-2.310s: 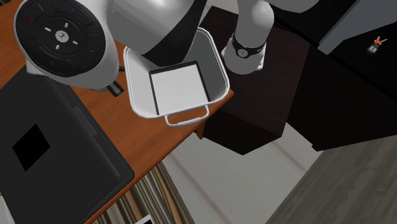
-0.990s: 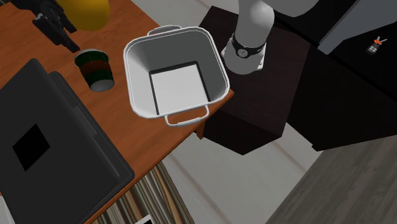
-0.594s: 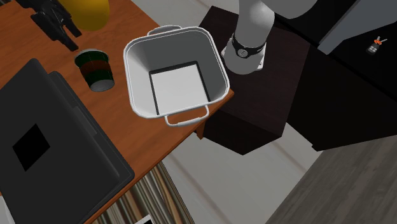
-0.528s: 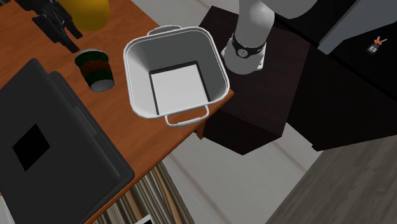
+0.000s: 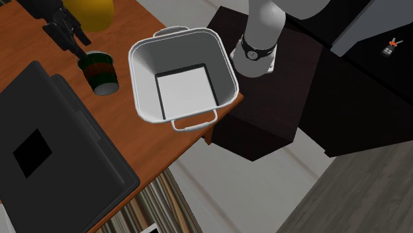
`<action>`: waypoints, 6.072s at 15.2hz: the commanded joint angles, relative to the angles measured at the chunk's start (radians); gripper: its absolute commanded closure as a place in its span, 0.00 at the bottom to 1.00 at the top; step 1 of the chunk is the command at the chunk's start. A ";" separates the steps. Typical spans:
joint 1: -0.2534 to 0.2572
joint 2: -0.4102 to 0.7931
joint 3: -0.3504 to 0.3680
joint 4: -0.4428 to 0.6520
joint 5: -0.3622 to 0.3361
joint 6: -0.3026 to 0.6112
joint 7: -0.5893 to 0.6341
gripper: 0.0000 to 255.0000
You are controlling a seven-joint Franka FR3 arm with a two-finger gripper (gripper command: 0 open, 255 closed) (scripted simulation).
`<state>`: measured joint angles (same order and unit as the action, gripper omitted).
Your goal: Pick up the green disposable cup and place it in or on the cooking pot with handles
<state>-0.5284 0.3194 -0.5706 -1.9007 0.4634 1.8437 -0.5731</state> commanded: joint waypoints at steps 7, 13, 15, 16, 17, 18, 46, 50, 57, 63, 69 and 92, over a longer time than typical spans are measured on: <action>0.000 0.000 0.000 0.000 0.000 0.000 0.000 1.00; 0.001 -0.007 -0.002 0.005 -0.005 -0.009 0.005 1.00; 0.003 -0.021 -0.005 0.015 -0.015 -0.029 0.016 1.00; 0.004 -0.027 -0.007 0.021 -0.019 -0.039 0.022 1.00; 0.005 -0.034 -0.008 0.026 -0.024 -0.049 0.027 1.00; 0.006 -0.040 -0.010 0.032 -0.028 -0.059 0.032 1.00; 0.000 -0.127 -0.030 0.303 -0.089 -0.381 0.151 1.00; -0.005 -0.125 -0.031 0.350 -0.087 -0.425 0.161 1.00; 0.085 -0.460 0.025 0.048 -0.228 -0.357 0.316 1.00; 0.090 -0.710 0.121 -0.142 -0.291 -0.358 0.458 1.00; 0.076 -0.928 0.227 -0.284 -0.296 -0.399 0.587 1.00; 0.043 -0.924 0.337 -0.841 -0.278 0.167 0.683 0.00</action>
<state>-0.4882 -0.6125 -0.2361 -2.7291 0.1822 1.9889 0.1084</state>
